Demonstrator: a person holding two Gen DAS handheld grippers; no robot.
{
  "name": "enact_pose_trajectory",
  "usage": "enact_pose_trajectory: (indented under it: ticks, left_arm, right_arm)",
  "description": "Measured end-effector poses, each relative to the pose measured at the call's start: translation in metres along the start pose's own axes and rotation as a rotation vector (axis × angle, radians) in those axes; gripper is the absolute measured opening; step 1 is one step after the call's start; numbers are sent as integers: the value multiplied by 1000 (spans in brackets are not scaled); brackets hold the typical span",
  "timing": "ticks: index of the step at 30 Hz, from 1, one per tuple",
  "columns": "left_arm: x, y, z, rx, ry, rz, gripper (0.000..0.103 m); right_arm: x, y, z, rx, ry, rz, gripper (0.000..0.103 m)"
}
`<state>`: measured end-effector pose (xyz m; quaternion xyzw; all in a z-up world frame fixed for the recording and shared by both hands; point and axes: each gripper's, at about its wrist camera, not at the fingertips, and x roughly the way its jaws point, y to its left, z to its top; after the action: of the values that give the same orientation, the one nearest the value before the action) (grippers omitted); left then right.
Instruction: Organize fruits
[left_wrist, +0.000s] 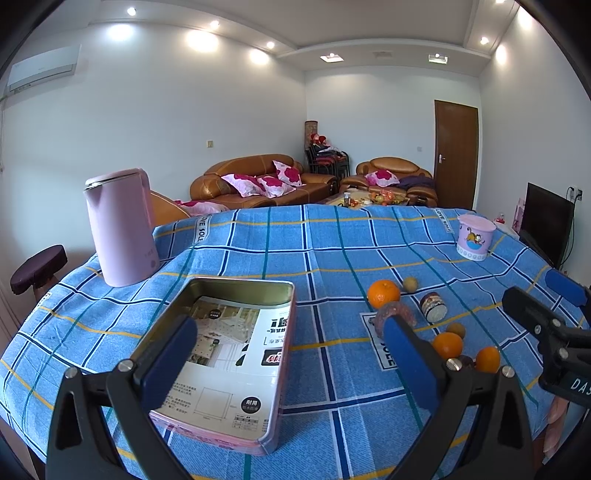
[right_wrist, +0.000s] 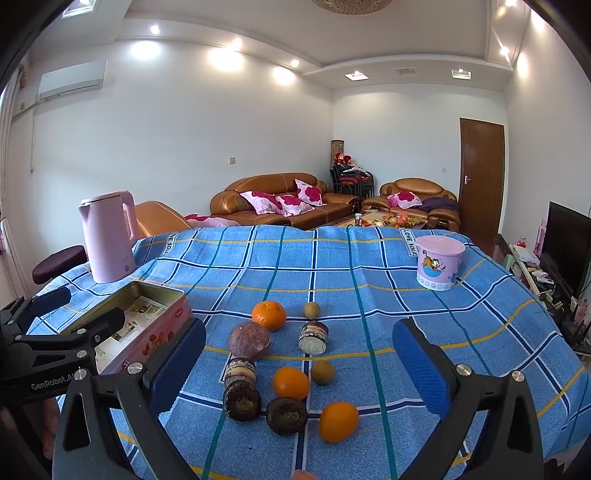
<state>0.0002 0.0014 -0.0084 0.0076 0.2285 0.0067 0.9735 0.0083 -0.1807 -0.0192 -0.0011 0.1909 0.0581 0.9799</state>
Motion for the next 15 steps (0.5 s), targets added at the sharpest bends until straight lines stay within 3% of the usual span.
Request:
enact_pose_trajectory:
  ticks: [15]
  left_arm:
    - [0, 1, -1, 1, 1, 2, 103]
  right_arm:
    - [3, 1, -3, -3, 11, 8, 102]
